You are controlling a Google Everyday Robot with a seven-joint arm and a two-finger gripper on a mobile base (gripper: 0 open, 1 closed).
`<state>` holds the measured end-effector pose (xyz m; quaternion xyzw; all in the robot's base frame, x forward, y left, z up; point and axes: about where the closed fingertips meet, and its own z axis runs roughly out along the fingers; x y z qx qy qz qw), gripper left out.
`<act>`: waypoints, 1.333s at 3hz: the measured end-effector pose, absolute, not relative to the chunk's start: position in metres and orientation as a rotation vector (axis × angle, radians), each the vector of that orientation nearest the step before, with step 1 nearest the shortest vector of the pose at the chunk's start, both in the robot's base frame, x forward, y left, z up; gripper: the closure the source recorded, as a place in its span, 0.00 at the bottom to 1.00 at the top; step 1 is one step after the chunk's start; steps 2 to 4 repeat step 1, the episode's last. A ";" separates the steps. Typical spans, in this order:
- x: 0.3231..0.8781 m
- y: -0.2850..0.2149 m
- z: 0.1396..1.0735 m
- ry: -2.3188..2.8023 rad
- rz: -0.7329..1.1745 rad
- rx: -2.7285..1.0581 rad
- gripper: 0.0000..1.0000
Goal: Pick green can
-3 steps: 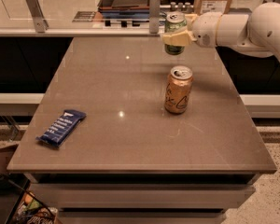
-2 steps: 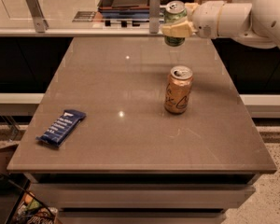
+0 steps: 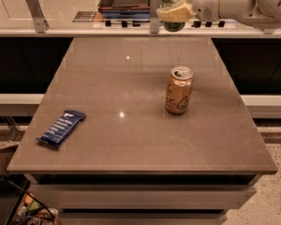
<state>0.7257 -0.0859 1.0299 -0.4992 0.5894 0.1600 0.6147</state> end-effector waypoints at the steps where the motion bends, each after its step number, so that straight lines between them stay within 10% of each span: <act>1: 0.726 -0.086 1.030 1.358 0.369 -1.150 1.00; 4: 0.726 -0.086 1.030 1.358 0.369 -1.150 1.00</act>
Offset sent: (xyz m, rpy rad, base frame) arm 0.0000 0.0000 0.0000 0.0000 0.0000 0.0000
